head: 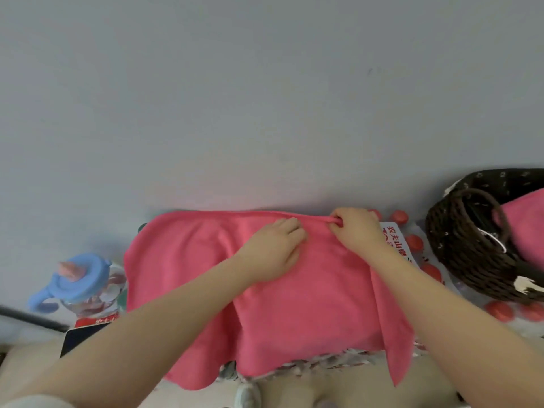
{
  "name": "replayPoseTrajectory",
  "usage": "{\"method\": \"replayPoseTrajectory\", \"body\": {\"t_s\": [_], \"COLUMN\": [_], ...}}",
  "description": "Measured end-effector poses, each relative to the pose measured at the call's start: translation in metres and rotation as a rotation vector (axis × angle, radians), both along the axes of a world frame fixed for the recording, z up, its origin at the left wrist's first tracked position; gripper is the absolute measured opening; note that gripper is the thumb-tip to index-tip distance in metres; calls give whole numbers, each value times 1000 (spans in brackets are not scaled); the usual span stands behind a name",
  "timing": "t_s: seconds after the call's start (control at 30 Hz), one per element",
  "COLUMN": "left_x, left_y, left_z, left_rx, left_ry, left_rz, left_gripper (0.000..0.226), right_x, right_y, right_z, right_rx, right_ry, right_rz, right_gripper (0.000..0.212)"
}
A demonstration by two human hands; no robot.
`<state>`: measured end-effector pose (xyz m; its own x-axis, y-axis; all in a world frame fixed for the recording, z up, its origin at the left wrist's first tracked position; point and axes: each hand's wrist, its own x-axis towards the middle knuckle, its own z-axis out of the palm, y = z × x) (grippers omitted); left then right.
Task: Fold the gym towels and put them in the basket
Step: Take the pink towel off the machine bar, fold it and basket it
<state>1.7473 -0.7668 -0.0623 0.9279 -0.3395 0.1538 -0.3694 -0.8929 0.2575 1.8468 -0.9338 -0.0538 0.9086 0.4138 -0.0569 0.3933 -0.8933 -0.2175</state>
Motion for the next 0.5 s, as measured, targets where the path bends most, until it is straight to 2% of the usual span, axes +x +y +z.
{"method": "replayPoseTrajectory", "body": {"t_s": [0.03,0.1,0.17,0.27,0.33,0.43,0.5], "left_x": [8,22,30,32,30,27,25], "left_y": [-12,-33,-51,-66,-70,-74,-76], "left_z": [-1,-7,-13,-19,-21,-21,-23], "left_rx": [-16,-5,15,0,-30,-29,4], "left_ry": [111,301,378,398,377,353,315], "left_rz": [-2,65,113,219,284,328,356], "left_gripper": [46,48,51,58,62,79,92], "right_x": [3,11,20,32,39,54,63], "right_y": [-4,-14,-30,-56,-72,-91,-95], "right_z": [3,11,19,32,41,55,61], "right_rx": [-38,-114,-150,-64,8,170,141], "right_ry": [9,70,185,454,612,840,850], "right_rz": [14,55,122,195,211,108,101], "right_gripper": [19,17,14,20,15,20,16]}}
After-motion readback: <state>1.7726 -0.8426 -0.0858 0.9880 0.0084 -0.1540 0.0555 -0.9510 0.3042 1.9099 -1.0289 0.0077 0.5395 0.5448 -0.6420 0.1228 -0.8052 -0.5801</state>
